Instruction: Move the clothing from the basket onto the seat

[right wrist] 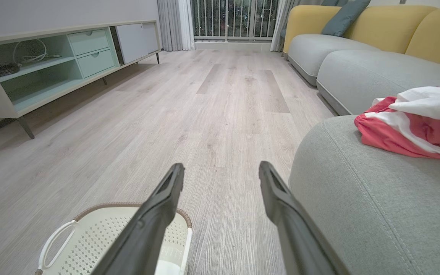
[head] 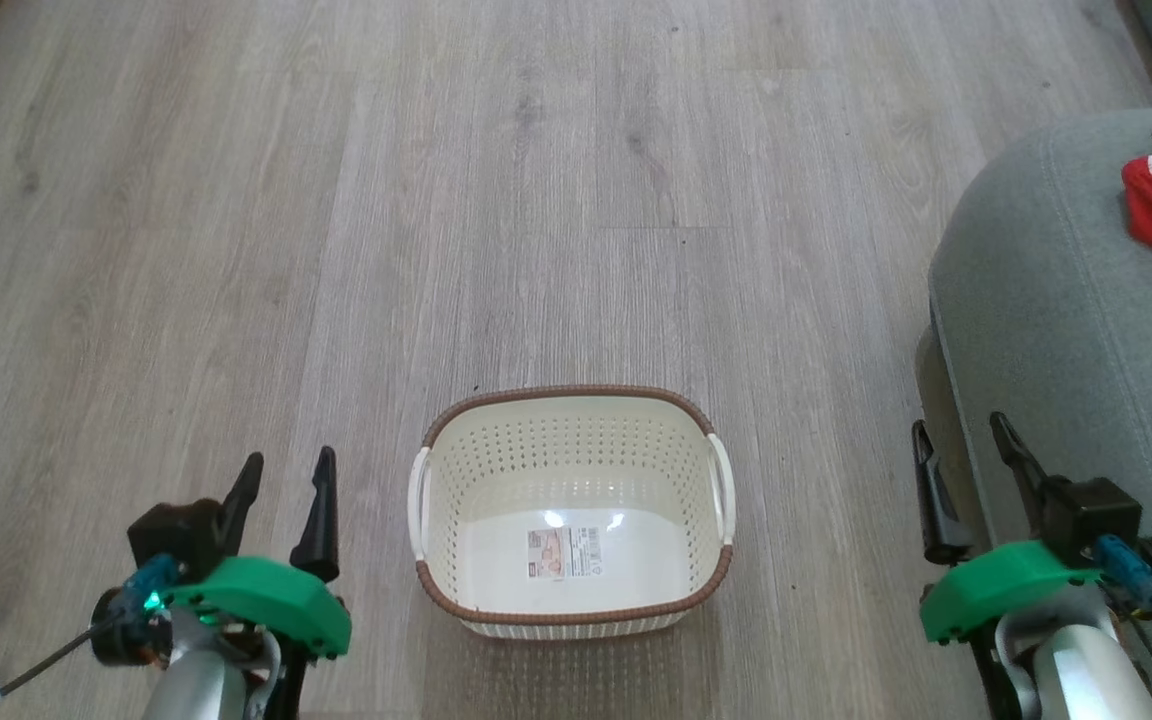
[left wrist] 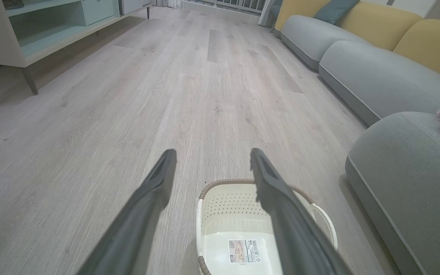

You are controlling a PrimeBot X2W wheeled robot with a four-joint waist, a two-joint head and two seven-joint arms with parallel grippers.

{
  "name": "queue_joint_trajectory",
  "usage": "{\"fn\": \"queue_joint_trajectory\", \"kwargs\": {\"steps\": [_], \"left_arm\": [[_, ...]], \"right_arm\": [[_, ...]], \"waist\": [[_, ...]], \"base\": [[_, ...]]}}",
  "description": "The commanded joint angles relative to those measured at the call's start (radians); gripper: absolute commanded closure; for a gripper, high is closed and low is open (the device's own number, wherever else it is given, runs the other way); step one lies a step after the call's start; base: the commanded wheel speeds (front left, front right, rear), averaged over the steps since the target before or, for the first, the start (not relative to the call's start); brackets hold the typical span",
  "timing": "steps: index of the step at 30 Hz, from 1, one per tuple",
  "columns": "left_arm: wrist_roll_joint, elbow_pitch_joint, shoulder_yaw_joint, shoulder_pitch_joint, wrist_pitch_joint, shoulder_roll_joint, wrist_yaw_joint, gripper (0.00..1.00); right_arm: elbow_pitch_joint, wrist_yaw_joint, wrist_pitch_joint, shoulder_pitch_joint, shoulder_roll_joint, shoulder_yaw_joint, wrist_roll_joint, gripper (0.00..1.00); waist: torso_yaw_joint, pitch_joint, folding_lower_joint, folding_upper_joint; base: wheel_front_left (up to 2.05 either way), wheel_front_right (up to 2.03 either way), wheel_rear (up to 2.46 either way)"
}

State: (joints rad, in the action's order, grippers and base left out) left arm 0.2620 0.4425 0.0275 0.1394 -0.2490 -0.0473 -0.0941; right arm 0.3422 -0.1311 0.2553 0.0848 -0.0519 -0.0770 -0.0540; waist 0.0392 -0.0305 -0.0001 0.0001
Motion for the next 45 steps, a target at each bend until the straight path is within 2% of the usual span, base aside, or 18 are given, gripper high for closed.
{"fn": "queue_joint_trajectory", "kwargs": {"steps": [1, 6, 7, 12, 45], "left_arm": [[-0.008, -0.033, -0.038, 0.032, -0.013, -0.005, -0.002, 0.0], [-0.008, -0.026, -0.037, 0.034, -0.013, -0.004, -0.011, 0.0], [-0.006, 0.005, -0.002, 0.0, 0.0, 0.002, -0.009, 1.0], [0.016, 0.048, -0.005, -0.013, 0.013, 0.007, -0.009, 1.0], [0.364, -0.019, -0.038, -0.021, 0.102, 0.004, -0.016, 1.0]], "right_arm": [[-0.03, 0.0, 0.006, 0.018, 0.002, 0.028, -0.006, 0.0], [-0.028, 0.0, 0.006, 0.021, 0.002, 0.03, -0.012, 0.0], [0.0, 0.0, 0.0, 0.0, 0.0, 0.007, -0.007, 1.0], [0.049, 0.0, -0.012, -0.006, 0.001, 0.001, -0.032, 1.0], [0.006, 0.0, -0.102, -0.002, 0.001, -0.005, -0.431, 1.0]], "waist": [[-0.001, -0.001, 0.0001, -0.0001], [-0.009, -0.004, 0.0001, -0.0001], [-0.009, -0.004, 0.0001, -0.0001], [-0.01, -0.003, 0.0001, -0.0001], [-0.018, 0.005, 0.0001, -0.0001]], "base": [[0.0, 0.0, 0.0], [0.0, 0.0, 0.0], [0.0, 0.0, 0.0], [0.0, 0.0, 0.0], [0.0, 0.0, 0.0]]}}
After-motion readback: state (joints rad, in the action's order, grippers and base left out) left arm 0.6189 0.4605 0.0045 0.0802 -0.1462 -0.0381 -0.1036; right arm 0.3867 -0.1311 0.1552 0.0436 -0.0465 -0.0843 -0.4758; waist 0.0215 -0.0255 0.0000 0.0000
